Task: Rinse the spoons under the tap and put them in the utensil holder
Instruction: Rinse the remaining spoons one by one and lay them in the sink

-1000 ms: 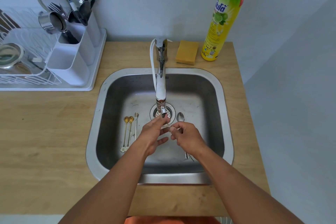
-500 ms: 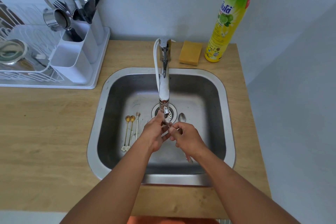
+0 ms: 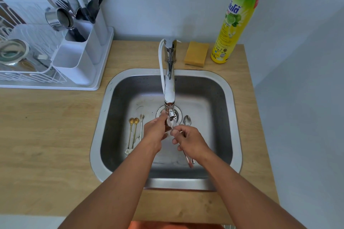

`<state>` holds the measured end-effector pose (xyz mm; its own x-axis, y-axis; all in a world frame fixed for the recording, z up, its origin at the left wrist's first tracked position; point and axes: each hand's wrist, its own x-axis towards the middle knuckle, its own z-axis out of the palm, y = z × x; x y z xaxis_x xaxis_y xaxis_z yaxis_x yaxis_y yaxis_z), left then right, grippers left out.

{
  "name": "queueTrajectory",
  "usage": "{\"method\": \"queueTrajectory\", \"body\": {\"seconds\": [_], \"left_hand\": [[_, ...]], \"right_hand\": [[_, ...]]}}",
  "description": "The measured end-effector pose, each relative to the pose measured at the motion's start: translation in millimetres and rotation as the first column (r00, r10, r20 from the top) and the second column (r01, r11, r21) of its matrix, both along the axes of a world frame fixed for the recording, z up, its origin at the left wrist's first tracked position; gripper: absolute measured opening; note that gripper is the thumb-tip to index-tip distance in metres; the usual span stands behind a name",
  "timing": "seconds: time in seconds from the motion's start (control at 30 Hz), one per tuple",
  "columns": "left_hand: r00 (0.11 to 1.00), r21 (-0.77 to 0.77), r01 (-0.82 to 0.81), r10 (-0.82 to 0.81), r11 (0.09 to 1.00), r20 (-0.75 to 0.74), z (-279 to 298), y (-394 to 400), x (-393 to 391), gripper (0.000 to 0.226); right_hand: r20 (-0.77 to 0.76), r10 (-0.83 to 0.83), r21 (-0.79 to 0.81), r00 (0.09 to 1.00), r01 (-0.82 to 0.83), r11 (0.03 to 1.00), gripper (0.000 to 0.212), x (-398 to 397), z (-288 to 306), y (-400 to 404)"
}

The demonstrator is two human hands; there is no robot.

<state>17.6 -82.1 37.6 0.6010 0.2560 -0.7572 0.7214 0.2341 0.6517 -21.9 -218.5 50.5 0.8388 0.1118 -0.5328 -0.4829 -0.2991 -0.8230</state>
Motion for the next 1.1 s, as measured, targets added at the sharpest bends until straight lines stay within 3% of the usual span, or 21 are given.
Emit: {"method": "queueTrajectory", "body": {"seconds": [0.13, 0.27, 0.47, 0.57, 0.63, 0.77, 0.9, 1.0, 1.1], "left_hand": [[0.993, -0.076, 0.087, -0.081, 0.993, 0.082, -2, 3, -5, 0.029], [0.942, -0.342, 0.201, -0.087, 0.918, 0.323, -13, 9, -29, 0.024], [0.959, -0.468, 0.156, -0.021, 0.87, 0.281, -20, 16, -38, 0.019], [0.969, -0.518, 0.131, 0.002, 0.845, 0.247, -18, 15, -36, 0.056], [0.974, -0.53, 0.13, -0.007, 0.838, 0.228, -15, 15, -33, 0.062], [0.983, -0.525, 0.069, 0.032, 0.848, 0.18, -11, 14, -28, 0.04], [0.987, -0.464, 0.063, 0.012, 0.883, 0.158, -8, 14, -23, 0.04], [0.982, -0.336, 0.111, -0.05, 0.935, 0.184, -7, 15, -25, 0.03], [0.949, -0.093, 0.249, -0.224, 0.964, 0.221, -7, 12, -29, 0.019]], "right_hand": [[0.003, -0.042, 0.013, 0.999, 0.042, 0.999, 0.019, 4, 0, -6], [-0.028, -0.056, 0.102, 0.998, 0.059, 0.993, 0.021, 8, 3, -8], [-0.048, 0.068, 0.211, 0.997, -0.057, 0.976, 0.023, 2, 2, -11], [-0.041, 0.09, 0.229, 0.995, -0.079, 0.97, 0.024, 2, 3, -11], [-0.038, 0.09, 0.237, 0.995, -0.078, 0.968, 0.024, 0, 2, -9], [-0.03, 0.09, 0.23, 0.995, -0.081, 0.97, 0.022, -5, 1, -6], [-0.019, 0.052, 0.205, 0.998, -0.047, 0.978, 0.024, -5, 0, -3], [-0.007, 0.058, 0.158, 0.998, -0.056, 0.986, 0.024, -3, 0, -3], [-0.002, 0.091, 0.082, 0.996, -0.091, 0.993, 0.024, 1, 1, -4]]}}
